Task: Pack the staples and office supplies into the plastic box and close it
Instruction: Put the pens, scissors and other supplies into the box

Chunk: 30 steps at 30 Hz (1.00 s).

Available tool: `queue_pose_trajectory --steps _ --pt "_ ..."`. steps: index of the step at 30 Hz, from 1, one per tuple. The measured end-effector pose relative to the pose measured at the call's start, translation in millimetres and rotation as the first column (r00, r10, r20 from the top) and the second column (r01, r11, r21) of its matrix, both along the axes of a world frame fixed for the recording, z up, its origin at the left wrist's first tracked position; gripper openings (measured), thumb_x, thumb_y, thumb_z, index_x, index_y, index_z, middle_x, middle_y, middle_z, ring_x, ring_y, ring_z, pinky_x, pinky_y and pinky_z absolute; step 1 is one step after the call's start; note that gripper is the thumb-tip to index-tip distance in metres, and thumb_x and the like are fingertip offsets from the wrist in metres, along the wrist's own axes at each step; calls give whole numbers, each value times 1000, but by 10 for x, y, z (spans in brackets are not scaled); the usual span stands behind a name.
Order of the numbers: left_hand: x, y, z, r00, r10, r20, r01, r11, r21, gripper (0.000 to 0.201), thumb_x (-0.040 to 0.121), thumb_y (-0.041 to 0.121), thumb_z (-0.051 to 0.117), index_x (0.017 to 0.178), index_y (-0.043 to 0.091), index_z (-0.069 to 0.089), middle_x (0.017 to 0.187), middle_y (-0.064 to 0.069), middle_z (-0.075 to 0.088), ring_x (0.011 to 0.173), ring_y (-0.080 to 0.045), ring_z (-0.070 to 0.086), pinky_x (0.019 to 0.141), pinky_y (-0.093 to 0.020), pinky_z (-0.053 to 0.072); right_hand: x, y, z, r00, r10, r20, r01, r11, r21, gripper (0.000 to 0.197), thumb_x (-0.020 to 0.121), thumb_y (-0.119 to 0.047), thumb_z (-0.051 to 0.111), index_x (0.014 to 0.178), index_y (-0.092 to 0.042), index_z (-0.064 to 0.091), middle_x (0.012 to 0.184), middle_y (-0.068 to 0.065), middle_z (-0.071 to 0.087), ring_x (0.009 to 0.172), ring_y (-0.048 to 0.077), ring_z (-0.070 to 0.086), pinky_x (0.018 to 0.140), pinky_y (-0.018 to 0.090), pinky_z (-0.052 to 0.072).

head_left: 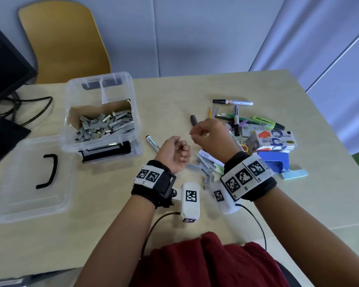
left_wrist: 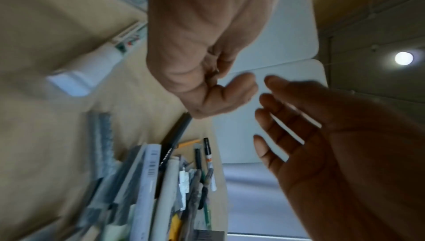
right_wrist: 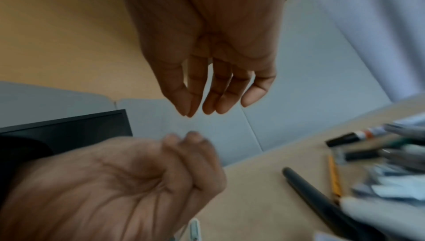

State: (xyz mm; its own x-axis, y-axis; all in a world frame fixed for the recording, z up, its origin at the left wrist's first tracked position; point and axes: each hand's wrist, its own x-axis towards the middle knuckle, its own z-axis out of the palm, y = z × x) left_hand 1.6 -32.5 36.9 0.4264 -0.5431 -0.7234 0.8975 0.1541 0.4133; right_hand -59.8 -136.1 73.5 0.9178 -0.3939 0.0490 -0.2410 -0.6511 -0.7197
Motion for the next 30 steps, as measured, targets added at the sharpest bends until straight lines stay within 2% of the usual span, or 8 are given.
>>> queue_pose_trajectory --steps 4,8,10,15,18,21,26,30 --pt "-11 130 -190 997 72 4 -72 995 70 42 97 23 32 56 16 32 34 4 33 23 -8 28 26 -9 16 -160 -125 -363 953 0 -301 -9 1000 -30 19 82 -5 53 92 0 69 96 13 69 92 23 62 86 26 46" --pt "-6 231 -336 972 236 5 -235 966 110 35 98 20 36 64 12 42 36 2 46 27 -9 44 30 -9 27 -221 -107 -627 857 27 -515 -91 991 -101 24 80 -14 58 101 -4 62 104 14 62 100 28 57 73 25 40" --pt "6 267 -372 943 332 -12 -331 941 77 35 99 19 36 69 7 48 42 -2 55 33 -11 56 35 -10 38 -182 -74 -664 852 36 -523 -125 983 -137 26 80 -14 60 104 -5 60 105 12 60 101 28 55 71 26 39" --pt "29 315 -408 922 385 -25 -385 923 2 34 100 19 36 77 1 54 73 -11 60 47 -18 66 45 -16 51 -98 20 -776 839 126 -529 -275 938 -212 27 84 -6 53 109 -12 60 116 9 50 112 29 45 90 33 39" --pt "2 339 -441 926 375 -36 -375 927 -9 33 100 19 38 81 -1 56 75 -14 65 57 -21 69 50 -19 55 -72 58 -806 850 144 -507 -291 930 -224 23 80 -2 52 98 -11 63 110 9 52 108 30 48 82 29 38" --pt "-30 356 -478 941 338 -27 -339 941 -14 31 99 18 37 85 -1 57 88 -15 63 72 -23 67 56 -21 56 -60 31 -795 871 118 -478 -242 948 -206 14 78 -4 57 85 -14 63 100 8 54 101 29 52 72 25 34" --pt "-34 296 -473 940 340 -26 -340 939 -48 35 101 20 33 89 -4 57 93 -18 61 83 -25 61 80 -30 53 -2 -67 -586 955 22 -297 -49 995 -84 17 76 -3 63 92 -4 69 96 11 63 85 22 53 69 21 33" --pt "-71 188 -457 949 315 -8 -315 949 -7 37 101 21 31 87 0 58 88 -14 62 73 -19 64 67 -23 52 86 12 -408 976 35 -213 -42 999 -28 9 76 -3 63 82 -2 70 89 7 65 79 12 51 74 22 39"
